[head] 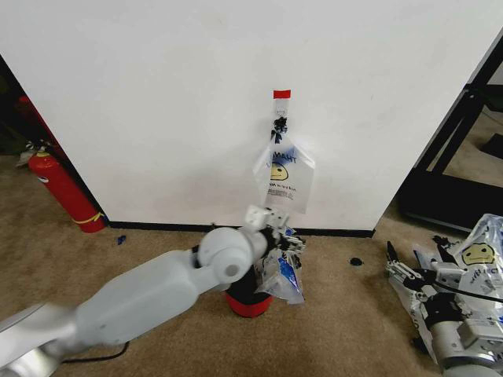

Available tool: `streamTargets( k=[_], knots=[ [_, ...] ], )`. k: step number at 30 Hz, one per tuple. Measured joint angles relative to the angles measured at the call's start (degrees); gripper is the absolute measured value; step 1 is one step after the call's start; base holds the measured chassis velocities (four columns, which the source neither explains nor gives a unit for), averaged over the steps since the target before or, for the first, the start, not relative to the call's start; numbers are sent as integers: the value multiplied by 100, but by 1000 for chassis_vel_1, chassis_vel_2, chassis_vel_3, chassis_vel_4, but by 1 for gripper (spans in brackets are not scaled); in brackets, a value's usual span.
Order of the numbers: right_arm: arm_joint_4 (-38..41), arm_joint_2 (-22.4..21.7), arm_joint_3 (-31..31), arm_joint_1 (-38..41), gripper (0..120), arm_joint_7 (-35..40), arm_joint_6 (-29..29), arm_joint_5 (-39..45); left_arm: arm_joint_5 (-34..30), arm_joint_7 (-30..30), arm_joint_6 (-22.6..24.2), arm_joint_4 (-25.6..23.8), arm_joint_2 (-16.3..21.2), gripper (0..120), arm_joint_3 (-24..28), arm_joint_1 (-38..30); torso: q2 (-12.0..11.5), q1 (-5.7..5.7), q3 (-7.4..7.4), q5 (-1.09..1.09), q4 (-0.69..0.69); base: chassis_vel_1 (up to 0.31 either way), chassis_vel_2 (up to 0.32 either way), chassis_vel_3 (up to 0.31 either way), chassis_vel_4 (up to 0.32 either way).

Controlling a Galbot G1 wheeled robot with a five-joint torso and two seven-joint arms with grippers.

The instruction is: Pick up the garbage bag from the wall and place it over the trash bin.

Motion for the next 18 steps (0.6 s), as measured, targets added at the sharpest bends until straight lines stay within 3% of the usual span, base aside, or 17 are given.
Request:
streamTargets(
  k=[6, 10, 18],
  knots=[
    [28, -35, 30, 26, 100, -12, 9, 91, -104, -359, 42, 495, -222, 94, 255, -189, 0, 0, 0, 0, 0, 0, 0, 0, 0],
    [55, -52, 42, 30, 100, -12, -22, 129, -92, -364, 44, 592, -133, 84, 303, -146, 0, 0, 0, 0, 0, 0, 0, 0, 0],
    [12, -77, -6, 107, 100, -12, -67, 173, 146, -197, 37, 748, -170, 74, 310, 92, 0, 0, 0, -1, 1, 0, 0, 0, 0]
  ],
)
